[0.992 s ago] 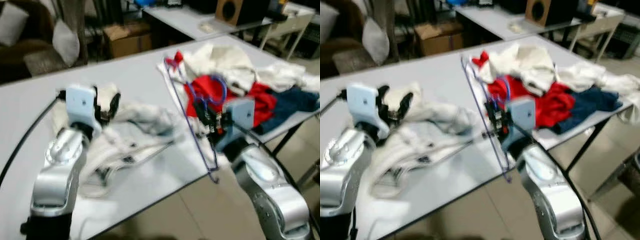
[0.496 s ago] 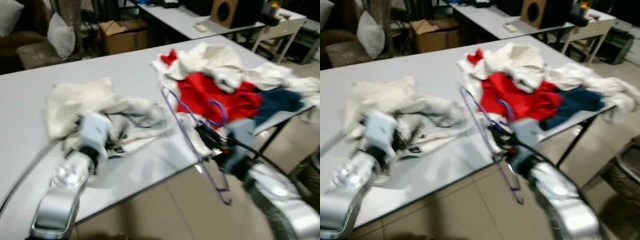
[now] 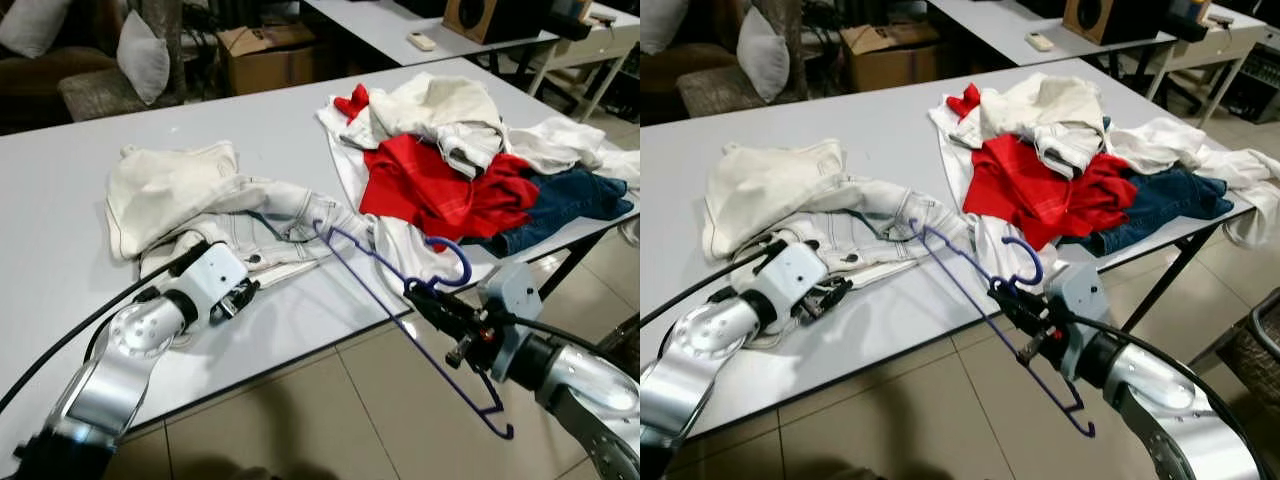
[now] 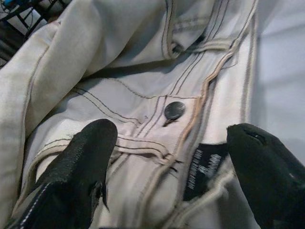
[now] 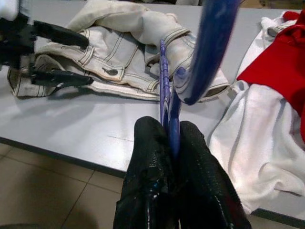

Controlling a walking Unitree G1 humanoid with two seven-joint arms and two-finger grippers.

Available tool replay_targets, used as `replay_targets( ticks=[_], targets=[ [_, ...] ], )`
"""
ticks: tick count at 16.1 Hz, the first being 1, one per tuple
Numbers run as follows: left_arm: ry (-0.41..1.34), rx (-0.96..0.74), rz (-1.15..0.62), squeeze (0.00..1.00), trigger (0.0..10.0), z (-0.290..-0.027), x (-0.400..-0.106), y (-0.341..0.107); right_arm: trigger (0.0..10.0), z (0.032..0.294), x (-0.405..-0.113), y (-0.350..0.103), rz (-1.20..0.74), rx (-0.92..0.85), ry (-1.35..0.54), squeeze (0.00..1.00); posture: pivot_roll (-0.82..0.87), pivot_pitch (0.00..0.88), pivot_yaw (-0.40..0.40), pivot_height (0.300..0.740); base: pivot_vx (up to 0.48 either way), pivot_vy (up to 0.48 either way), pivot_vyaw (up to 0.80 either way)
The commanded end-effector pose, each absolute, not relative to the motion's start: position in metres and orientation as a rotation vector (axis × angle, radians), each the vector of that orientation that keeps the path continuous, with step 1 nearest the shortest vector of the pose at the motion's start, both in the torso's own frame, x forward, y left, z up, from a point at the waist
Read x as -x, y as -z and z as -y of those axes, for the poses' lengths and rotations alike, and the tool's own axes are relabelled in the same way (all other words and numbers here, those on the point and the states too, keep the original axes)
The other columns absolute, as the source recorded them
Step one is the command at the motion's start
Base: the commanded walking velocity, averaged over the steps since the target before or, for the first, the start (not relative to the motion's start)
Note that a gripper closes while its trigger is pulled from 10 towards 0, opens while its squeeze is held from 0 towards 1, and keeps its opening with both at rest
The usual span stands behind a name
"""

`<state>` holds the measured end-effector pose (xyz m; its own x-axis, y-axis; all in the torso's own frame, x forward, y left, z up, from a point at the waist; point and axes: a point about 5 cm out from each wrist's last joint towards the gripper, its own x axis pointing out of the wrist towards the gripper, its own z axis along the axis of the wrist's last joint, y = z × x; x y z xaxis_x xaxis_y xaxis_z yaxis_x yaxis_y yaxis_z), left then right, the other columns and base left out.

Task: Hang hanger

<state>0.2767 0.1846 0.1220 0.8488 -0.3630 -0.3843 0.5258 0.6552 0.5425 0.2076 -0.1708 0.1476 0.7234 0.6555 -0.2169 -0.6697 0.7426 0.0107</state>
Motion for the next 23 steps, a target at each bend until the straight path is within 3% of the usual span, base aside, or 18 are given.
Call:
replay_targets(
  ticks=[1, 2, 3, 4, 11, 15, 19, 23],
  targets=[
    [0.534, -0.733, -0.242, 0.00, 10.0, -0.182, -0.282, -0.122, 10.0, 0.177, -0.209, -0.151, -0.192, 0.079, -0.714, 0.00, -0.07, 0.034, -0.003, 0.740, 0.000, 0.000, 0.00],
    [0.545, -0.756, -0.234, 0.00, 4.0, -0.179, -0.291, -0.121, 10.0, 0.178, -0.209, -0.150, -0.195, 0.084, -0.712, 0.00, -0.08, 0.034, 0.001, 0.740, 0.000, 0.000, 0.00],
    [0.573, -0.793, -0.243, 0.00, 1.1, -0.177, -0.294, -0.118, 10.0, 0.178, -0.209, -0.150, -0.198, 0.101, -0.710, 0.00, -0.08, 0.035, 0.007, 0.740, 0.000, 0.000, 0.00],
    [0.584, -0.816, -0.251, 0.00, 0.0, -0.177, -0.295, -0.116, 10.0, 0.179, -0.209, -0.150, -0.198, 0.111, -0.701, 0.00, -0.08, 0.035, 0.007, 0.740, 0.000, 0.000, 0.00],
    [0.579, -1.047, -0.244, 0.00, 0.0, -0.185, -0.305, -0.110, 10.0, 0.181, -0.212, -0.149, -0.186, 0.126, -0.682, 0.00, -0.08, 0.035, 0.010, 0.740, 0.000, 0.000, 0.00],
    [0.415, -1.053, -0.176, 0.00, 0.0, -0.198, -0.318, -0.126, 10.0, 0.181, -0.214, -0.149, -0.177, 0.124, -0.674, 0.00, -0.07, 0.033, 0.010, 0.740, 0.000, 0.000, 0.00],
    [0.386, -1.041, -0.087, 0.00, 0.0, -0.195, -0.324, -0.137, 10.0, 0.180, -0.216, -0.149, -0.159, 0.122, -0.663, 0.00, -0.07, 0.032, 0.014, 0.740, 0.000, 0.000, 0.00],
    [0.541, -1.032, -0.192, 0.00, 0.0, -0.189, -0.317, -0.114, 10.0, 0.178, -0.216, -0.147, -0.158, 0.119, -0.666, 0.00, -0.07, 0.031, 0.017, 0.740, 0.000, 0.000, 0.00]
  ],
)
